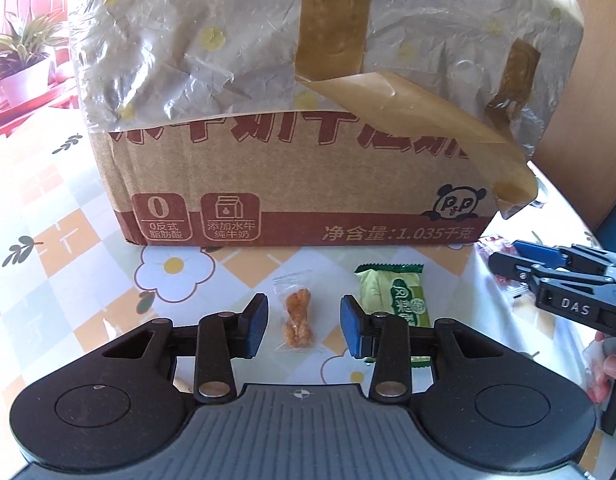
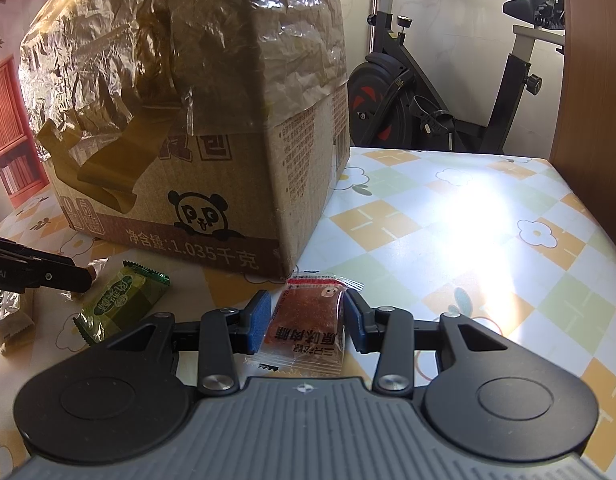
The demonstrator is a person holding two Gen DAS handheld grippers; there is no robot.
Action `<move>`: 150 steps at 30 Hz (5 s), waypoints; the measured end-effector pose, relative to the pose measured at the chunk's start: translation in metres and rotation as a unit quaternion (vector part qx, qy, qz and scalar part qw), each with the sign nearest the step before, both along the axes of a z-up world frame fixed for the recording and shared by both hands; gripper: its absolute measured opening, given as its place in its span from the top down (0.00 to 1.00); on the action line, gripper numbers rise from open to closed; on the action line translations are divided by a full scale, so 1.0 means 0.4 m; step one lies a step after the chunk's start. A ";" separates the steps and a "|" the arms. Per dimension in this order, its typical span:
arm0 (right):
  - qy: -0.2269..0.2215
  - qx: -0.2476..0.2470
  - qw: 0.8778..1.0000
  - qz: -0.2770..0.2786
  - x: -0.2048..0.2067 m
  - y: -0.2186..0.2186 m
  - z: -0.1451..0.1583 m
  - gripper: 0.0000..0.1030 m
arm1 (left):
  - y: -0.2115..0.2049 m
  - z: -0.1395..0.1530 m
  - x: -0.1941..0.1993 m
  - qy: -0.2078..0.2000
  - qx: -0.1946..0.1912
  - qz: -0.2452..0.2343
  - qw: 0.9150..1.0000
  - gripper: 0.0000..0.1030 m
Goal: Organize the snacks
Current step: 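Grasp the small clear orange-snack packet with the left tool while the right tool holds the red packet, then carry the red packet and orange-snack packet over the open box, then open both tools to drop the packets into the box, then move both tools back down to the snacks on the table, then grasp the white cracker packet with the left tool while the right tool grasps the green packet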
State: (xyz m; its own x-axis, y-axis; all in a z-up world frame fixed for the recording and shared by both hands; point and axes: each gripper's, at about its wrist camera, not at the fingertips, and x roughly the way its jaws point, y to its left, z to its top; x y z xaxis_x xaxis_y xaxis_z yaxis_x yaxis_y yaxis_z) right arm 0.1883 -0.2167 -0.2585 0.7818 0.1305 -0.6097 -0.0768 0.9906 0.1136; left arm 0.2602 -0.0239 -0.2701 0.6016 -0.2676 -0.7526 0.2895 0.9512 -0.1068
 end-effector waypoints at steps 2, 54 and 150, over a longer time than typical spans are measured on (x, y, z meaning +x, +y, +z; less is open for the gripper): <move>0.000 -0.001 1.000 0.000 0.000 0.001 0.001 0.58 | -0.005 -0.013 -0.006 -0.006 0.020 0.026 0.999 0.60; -0.075 -0.002 0.996 -0.037 -0.173 0.074 0.180 0.75 | 0.064 0.173 -0.193 -0.137 -0.068 0.044 0.987 0.82; 0.070 0.035 0.997 0.024 0.057 0.253 0.051 0.45 | 0.120 0.006 -0.127 -0.027 -0.005 0.077 0.997 0.51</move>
